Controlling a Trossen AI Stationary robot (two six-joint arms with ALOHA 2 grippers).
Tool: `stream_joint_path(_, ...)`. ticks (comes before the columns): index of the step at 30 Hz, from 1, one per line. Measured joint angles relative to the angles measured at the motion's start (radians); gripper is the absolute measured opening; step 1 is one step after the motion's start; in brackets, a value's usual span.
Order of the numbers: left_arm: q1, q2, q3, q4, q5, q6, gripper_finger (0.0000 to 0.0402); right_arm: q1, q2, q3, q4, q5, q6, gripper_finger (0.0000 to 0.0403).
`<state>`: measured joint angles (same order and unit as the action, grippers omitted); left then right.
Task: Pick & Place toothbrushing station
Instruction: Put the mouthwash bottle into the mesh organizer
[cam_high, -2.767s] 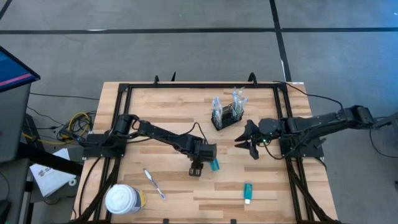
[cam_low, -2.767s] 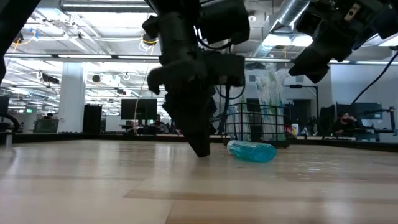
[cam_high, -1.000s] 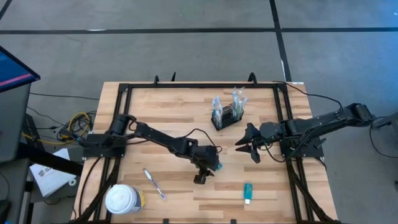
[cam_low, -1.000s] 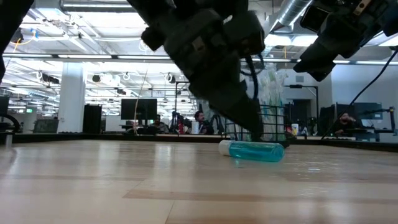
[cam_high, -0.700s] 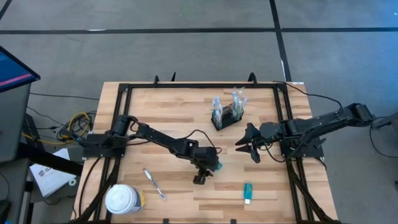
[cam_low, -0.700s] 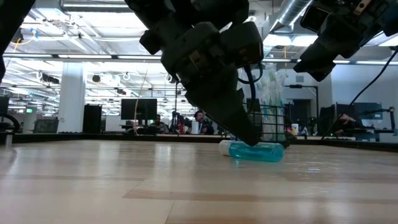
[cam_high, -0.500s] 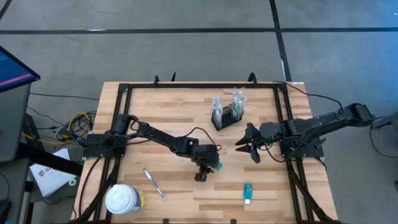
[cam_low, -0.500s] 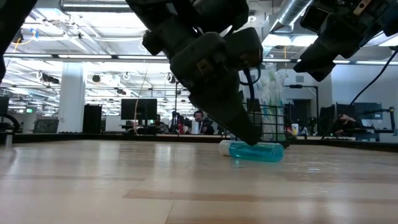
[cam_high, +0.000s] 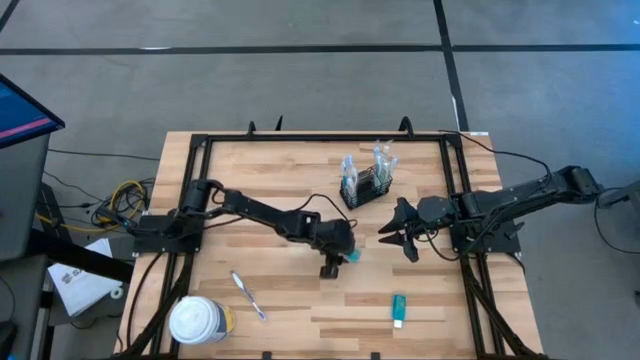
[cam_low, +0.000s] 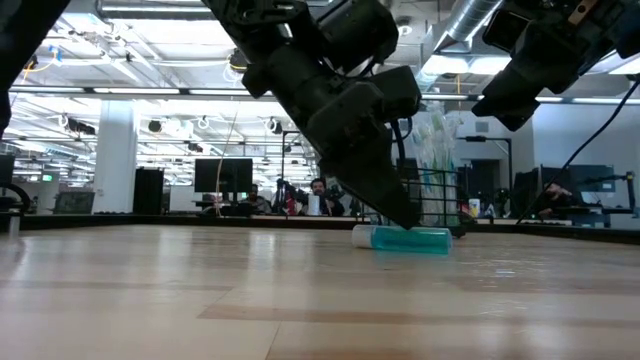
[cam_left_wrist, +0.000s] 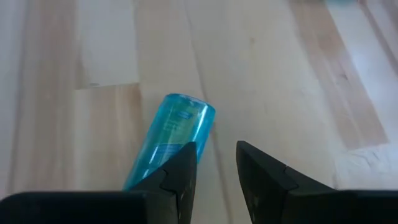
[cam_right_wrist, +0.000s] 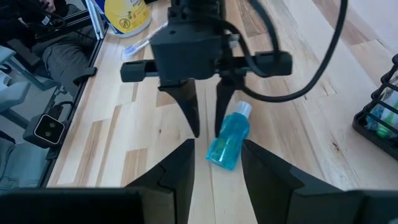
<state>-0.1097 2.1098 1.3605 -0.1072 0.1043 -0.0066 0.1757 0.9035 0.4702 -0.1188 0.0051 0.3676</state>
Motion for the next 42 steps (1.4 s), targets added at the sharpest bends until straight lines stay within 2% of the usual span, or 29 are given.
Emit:
stream_joint_path(10, -0.003, -0.048, 0.002, -0.004, 0.0, 0.001, 0.0108, 0.001, 0.032, -0.001, 0.005, 0.0, 0.01, 0.0122)
stream_joint_path(18, -0.003, -0.072, 0.0, -0.062, -0.008, -0.005, 0.0108, 0.001, 0.197, 0.011, 0.102, -0.005, 0.018, 0.0122)
stream_joint_path(29, -0.003, -0.081, 0.0, -0.181, -0.01, -0.029, 0.0108, 0.012, 0.391, 0.159, 0.047, -0.008, 0.017, 0.0122)
stream_joint_path(36, -0.004, -0.093, 0.0, -0.291, -0.105, -0.057, 0.0108, 0.014, 0.513, 0.287, -0.07, -0.009, 0.001, 0.0122)
stream_joint_path(42, -0.007, -0.128, -0.005, -0.353, -0.141, -0.081, 0.0108, 0.013, 0.602, 0.371, -0.123, -0.009, -0.031, 0.0122)
